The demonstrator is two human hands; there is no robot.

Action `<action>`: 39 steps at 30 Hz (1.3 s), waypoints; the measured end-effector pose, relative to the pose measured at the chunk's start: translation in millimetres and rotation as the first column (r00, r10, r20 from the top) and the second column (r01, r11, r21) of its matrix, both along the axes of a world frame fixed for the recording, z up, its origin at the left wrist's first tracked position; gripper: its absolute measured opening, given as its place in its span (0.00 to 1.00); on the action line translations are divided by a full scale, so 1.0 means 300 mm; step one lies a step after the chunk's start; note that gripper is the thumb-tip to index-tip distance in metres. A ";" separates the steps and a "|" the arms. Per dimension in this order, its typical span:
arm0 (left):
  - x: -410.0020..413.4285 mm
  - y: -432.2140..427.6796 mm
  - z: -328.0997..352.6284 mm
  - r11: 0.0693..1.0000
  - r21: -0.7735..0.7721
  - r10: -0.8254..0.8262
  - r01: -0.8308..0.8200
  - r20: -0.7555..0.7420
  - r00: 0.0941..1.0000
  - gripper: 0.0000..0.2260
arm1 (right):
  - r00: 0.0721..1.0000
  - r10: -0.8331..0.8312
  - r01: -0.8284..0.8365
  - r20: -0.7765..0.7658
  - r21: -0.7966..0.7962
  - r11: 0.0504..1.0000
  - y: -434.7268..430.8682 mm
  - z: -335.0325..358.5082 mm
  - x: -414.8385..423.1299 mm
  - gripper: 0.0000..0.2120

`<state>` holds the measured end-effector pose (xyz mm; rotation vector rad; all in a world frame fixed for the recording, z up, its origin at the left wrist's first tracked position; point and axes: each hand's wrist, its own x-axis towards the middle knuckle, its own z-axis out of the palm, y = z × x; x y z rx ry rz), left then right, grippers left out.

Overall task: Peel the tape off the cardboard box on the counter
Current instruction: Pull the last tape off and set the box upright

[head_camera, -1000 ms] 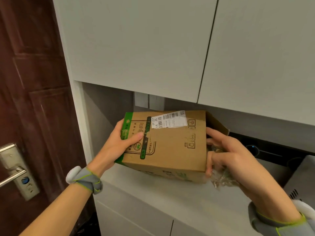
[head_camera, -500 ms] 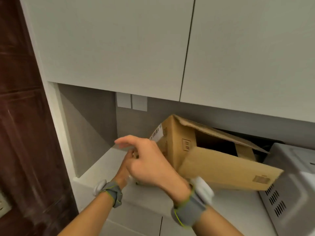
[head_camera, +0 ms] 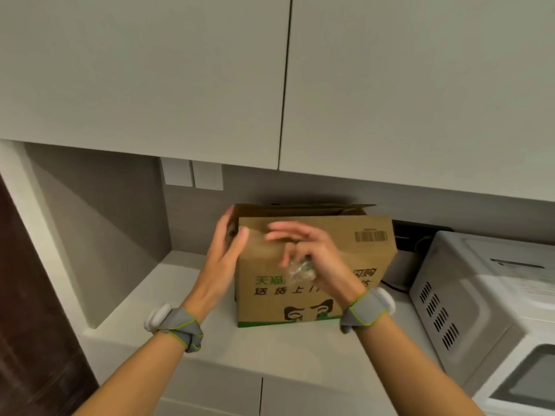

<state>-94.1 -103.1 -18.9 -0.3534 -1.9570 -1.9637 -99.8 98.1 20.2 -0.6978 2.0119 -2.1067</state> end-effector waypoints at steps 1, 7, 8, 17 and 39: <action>-0.018 0.001 0.012 0.996 -0.085 0.007 -0.007 0.000 1.000 0.31 | 0.985 -0.173 0.173 -0.003 0.020 0.985 0.051 -0.002 -0.016 0.28; -0.159 0.013 0.048 0.887 -0.443 0.159 -0.127 0.035 0.987 0.37 | 0.512 -0.810 0.845 -0.284 0.338 0.416 0.397 0.024 -0.111 0.18; -0.184 0.014 0.051 0.880 -0.456 0.169 -0.131 0.044 0.985 0.35 | 0.529 -0.797 0.811 -0.292 0.449 0.375 0.441 0.023 -0.114 0.20; -0.377 -0.118 0.035 0.772 -0.594 0.313 -0.224 0.048 0.949 0.08 | 0.719 -0.632 0.576 -0.289 0.756 0.310 0.364 0.024 -0.031 0.36; -0.262 -0.093 0.060 0.723 -0.585 0.363 -0.366 -0.129 0.923 0.19 | 0.453 -0.605 0.873 -0.655 0.186 0.451 0.225 0.022 0.035 0.23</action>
